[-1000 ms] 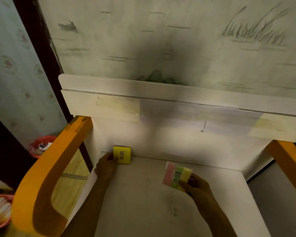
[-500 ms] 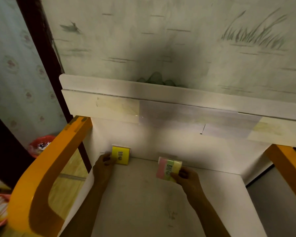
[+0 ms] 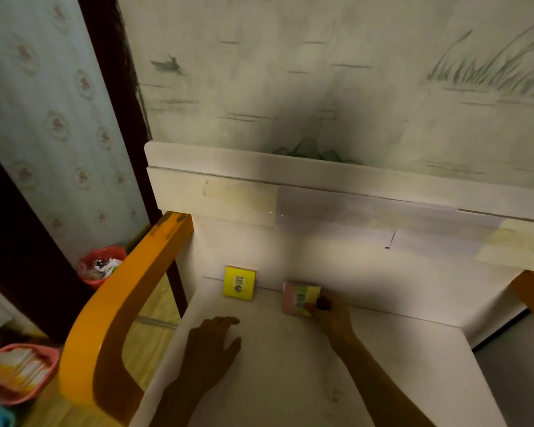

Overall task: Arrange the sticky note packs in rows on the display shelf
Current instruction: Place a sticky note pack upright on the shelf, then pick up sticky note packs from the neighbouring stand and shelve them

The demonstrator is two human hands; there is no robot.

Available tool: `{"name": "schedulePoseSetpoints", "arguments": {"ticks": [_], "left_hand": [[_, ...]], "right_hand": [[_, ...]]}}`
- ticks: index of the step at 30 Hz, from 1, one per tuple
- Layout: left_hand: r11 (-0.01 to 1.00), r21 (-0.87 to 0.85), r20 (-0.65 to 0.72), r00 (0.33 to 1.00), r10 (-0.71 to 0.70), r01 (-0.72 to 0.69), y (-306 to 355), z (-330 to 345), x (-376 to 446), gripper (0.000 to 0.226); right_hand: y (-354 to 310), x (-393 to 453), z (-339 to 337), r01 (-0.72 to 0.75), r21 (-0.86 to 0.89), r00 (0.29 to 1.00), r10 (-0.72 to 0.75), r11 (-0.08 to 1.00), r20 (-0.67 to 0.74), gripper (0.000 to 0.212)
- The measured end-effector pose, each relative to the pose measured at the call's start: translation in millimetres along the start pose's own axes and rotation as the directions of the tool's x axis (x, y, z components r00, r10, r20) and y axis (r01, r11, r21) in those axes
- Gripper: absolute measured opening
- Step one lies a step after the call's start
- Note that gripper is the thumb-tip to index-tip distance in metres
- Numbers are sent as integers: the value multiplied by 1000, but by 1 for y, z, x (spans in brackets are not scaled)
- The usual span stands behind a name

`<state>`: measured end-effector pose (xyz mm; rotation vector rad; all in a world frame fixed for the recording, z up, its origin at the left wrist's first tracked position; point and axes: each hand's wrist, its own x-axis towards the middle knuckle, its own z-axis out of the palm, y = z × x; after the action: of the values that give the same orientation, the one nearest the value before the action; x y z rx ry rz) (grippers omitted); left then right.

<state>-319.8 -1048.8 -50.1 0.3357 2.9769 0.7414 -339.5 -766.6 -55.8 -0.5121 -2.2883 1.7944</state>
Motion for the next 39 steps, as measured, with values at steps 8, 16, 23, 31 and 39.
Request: {"name": "schedulePoseSetpoints", "arguments": {"ticks": [8,16,23,31,39], "left_hand": [[999,-18,9,999,44,-44,9,-10,-6,38],[998,-17,46,997,65,-64,21,-15,-9,39],[994,0,66,992,106,-106,38,-22,-5,38],[960,49,54,960,273,-276,67,-11,7,39],[874,13,78,872,484,-486,118,19,-18,38]], "right_hand": [[2,12,5,9,-92,999,-13,996,-39,20],[3,15,6,0,-127,999,-5,992,-40,17],[5,3,-9,33,-241,993,-58,970,-98,17],[-1,-60,-39,202,-693,963,-271,692,10,36],[-16,-166,-77,15,-728,963,-207,685,-175,39]]}}
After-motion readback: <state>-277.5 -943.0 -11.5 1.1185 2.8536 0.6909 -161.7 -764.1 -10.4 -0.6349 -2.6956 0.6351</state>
